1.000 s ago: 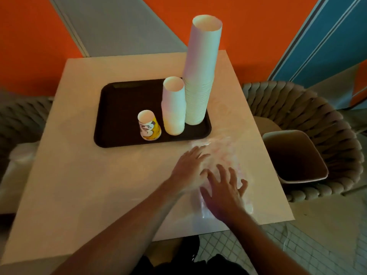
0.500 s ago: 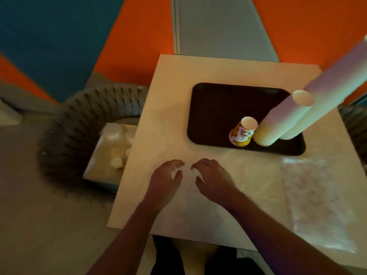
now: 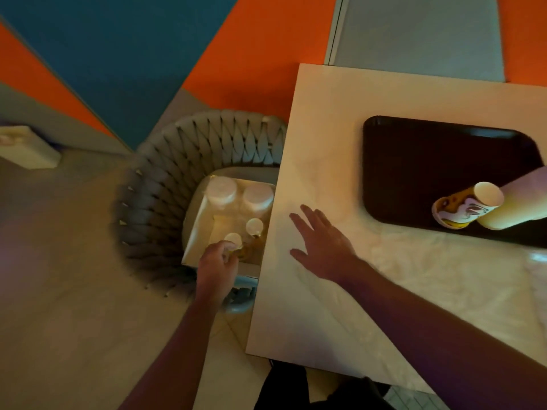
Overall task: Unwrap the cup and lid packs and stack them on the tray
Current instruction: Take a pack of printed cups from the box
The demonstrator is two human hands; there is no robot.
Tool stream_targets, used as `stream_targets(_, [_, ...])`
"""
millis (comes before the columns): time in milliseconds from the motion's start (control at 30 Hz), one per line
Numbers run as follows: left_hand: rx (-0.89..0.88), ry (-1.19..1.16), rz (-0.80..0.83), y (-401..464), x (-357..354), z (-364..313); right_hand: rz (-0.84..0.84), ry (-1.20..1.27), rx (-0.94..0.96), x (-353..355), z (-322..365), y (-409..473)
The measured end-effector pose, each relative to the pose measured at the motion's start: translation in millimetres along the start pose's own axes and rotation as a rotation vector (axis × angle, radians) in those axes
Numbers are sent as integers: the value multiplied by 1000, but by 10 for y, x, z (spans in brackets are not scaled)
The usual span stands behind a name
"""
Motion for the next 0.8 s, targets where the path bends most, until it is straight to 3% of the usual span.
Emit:
stream_targets(133, [54, 130, 84, 352, -199, 213, 99, -74, -56, -185, -38, 26])
stream_targets(433, [203, 322, 396, 769, -747, 612, 118, -99, -117, -257, -4, 77])
stream_targets(600, [180, 227, 415, 885, -908, 665, 121, -103, -130, -279, -22, 79])
stream_targets(800, [242, 129, 320, 1009, -887, 804, 114, -104, -123, -289, -21, 74])
Point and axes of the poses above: each hand's wrist, its own y-axis towards the middle knuckle, its own x-axis out of the back of the hand, z = x × y, the point moved 8 cm from there along y, towards the middle knuckle, and after that the axes turned 4 degrees about -z, right-handed, at the moved point
